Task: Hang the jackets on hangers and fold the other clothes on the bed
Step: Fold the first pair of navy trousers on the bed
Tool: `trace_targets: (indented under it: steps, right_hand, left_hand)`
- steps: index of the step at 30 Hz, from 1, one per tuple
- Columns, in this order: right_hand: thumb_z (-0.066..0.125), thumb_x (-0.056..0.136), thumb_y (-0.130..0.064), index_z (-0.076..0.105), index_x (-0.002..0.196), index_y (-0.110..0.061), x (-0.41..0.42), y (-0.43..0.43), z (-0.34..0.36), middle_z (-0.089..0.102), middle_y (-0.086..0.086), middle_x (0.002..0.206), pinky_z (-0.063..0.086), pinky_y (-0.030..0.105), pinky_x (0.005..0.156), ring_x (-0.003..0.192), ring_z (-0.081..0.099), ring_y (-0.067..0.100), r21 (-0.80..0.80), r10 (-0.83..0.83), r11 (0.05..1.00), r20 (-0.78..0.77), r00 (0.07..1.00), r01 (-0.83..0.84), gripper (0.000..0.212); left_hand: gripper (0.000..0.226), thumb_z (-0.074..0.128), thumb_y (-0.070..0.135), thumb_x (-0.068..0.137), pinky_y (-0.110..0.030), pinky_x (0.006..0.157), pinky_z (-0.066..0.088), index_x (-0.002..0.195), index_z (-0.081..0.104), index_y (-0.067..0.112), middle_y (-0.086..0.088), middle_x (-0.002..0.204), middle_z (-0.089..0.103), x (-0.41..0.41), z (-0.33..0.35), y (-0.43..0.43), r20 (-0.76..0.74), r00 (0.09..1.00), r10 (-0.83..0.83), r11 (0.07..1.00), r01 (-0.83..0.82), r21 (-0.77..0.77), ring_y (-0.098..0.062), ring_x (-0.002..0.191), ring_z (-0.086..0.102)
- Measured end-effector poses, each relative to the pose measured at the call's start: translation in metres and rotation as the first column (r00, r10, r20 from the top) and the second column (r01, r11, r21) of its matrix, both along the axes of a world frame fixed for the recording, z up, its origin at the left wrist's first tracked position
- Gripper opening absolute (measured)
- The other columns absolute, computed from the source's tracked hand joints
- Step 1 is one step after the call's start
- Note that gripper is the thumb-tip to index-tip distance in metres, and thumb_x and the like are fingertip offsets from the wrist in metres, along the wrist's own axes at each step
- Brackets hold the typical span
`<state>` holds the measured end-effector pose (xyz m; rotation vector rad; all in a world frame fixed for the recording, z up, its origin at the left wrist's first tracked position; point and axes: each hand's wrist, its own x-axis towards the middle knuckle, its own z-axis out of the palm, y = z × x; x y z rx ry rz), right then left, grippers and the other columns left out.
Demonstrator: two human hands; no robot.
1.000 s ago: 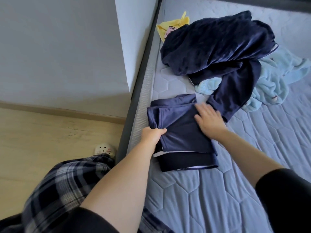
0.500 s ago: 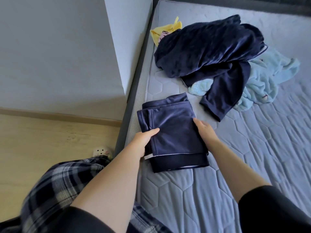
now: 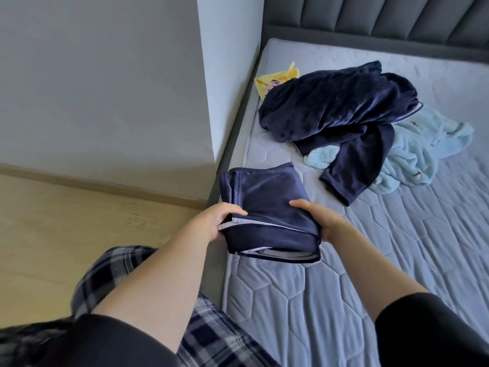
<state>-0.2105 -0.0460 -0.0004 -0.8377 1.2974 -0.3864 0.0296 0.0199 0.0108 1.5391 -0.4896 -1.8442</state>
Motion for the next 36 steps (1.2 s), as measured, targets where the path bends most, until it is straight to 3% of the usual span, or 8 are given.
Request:
trace_targets:
  steps: [7, 11, 17, 20, 24, 30, 33, 36]
  right_hand:
    - [0.079, 0.067, -0.039, 0.066, 0.112, -0.009, 0.061, 0.010, 0.070, 0.072, 0.013, 0.102, 0.052, 0.041, 0.092, 0.096, 0.067, 0.030, -0.086, 0.044, 0.995, 0.030, 0.999, -0.042, 0.056]
    - [0.079, 0.068, -0.038, 0.064, 0.115, -0.008, 0.127, 0.019, 0.110, 0.071, 0.014, 0.105, 0.051, 0.044, 0.094, 0.100, 0.067, 0.032, -0.157, 0.131, 0.980, 0.080, 0.988, -0.118, 0.058]
    - [0.075, 0.074, -0.039, 0.066, 0.109, -0.012, 0.271, 0.040, 0.142, 0.073, 0.011, 0.099, 0.057, 0.035, 0.074, 0.086, 0.070, 0.027, -0.209, 0.325, 0.933, 0.146, 0.934, -0.292, 0.045]
    - [0.071, 0.081, -0.034, 0.063, 0.114, -0.009, 0.365, 0.051, 0.136, 0.073, 0.008, 0.099, 0.054, 0.028, 0.063, 0.080, 0.069, 0.022, -0.331, 0.377, 0.870, -0.028, 0.926, -0.365, 0.043]
    - [0.060, 0.086, -0.018, 0.029, 0.144, -0.010, 0.502, 0.058, 0.127, 0.044, 0.011, 0.137, 0.041, 0.033, 0.093, 0.119, 0.050, 0.029, -0.606, 0.424, 0.504, -0.447, 0.787, -0.616, 0.066]
    - [0.062, 0.076, -0.011, 0.016, 0.151, -0.013, 0.668, 0.062, 0.158, 0.015, 0.009, 0.158, 0.018, 0.040, 0.117, 0.144, 0.015, 0.028, -0.643, 0.335, -0.449, -0.765, 0.550, -0.620, 0.088]
    - [0.067, 0.077, -0.030, 0.016, 0.151, -0.017, 0.712, 0.080, 0.190, 0.007, 0.007, 0.160, 0.004, 0.043, 0.118, 0.147, 0.004, 0.027, -0.431, 0.194, -0.674, -0.887, 0.419, -0.600, 0.091]
    - [0.069, 0.072, -0.052, 0.022, 0.149, -0.019, 0.746, 0.109, 0.241, 0.010, 0.004, 0.160, -0.004, 0.046, 0.117, 0.147, -0.001, 0.024, -0.219, 0.075, -0.767, -0.964, 0.255, -0.603, 0.096]
  left_hand:
    - [0.013, 0.056, 0.003, 0.083, -0.030, 0.076, 0.048, 0.071, 0.063, 0.004, -0.011, 0.065, 0.063, 0.044, 0.072, 0.036, 0.010, 0.988, 0.153, 0.980, -0.151, -0.130, -0.024, 0.064, 0.059]
    - [0.027, 0.052, 0.004, 0.086, -0.021, 0.055, 0.051, 0.061, 0.060, 0.004, -0.010, 0.056, 0.062, 0.099, 0.112, 0.064, 0.000, 0.964, 0.264, 0.948, -0.260, -0.181, -0.020, 0.048, 0.061]
    - [0.028, 0.050, 0.002, 0.084, -0.019, 0.047, 0.044, 0.057, 0.052, 0.008, -0.005, 0.048, 0.055, 0.215, 0.153, 0.115, 0.114, 0.879, 0.463, 0.872, -0.429, -0.237, -0.018, 0.043, 0.054]
    - [0.019, 0.051, -0.002, 0.084, -0.019, 0.040, 0.039, 0.067, 0.052, 0.008, -0.004, 0.056, 0.051, 0.284, 0.159, 0.135, 0.237, 0.781, 0.578, 0.810, -0.514, -0.282, -0.014, 0.042, 0.051]
    - [0.019, 0.057, -0.006, 0.079, -0.020, 0.048, 0.043, 0.082, 0.053, 0.012, -0.004, 0.070, 0.055, 0.392, 0.150, 0.146, 0.577, 0.619, 0.532, 0.846, -0.377, -0.376, -0.015, 0.057, 0.053]
    - [0.012, 0.053, -0.001, 0.074, -0.025, 0.054, 0.039, 0.076, 0.047, 0.010, -0.006, 0.069, 0.052, 0.541, 0.154, 0.155, 0.926, 0.377, 0.016, 0.997, 0.059, -0.042, -0.018, 0.062, 0.052]
    - [0.023, 0.054, -0.001, 0.075, -0.016, 0.044, 0.030, 0.062, 0.042, 0.014, 0.001, 0.058, 0.044, 0.579, 0.187, 0.172, 0.958, 0.271, -0.094, 0.987, 0.151, 0.054, -0.010, 0.051, 0.042]
    - [0.025, 0.061, 0.005, 0.074, -0.022, 0.045, 0.030, 0.060, 0.043, 0.015, 0.000, 0.060, 0.047, 0.600, 0.246, 0.194, 0.967, 0.166, -0.195, 0.970, 0.178, 0.165, -0.012, 0.051, 0.043]
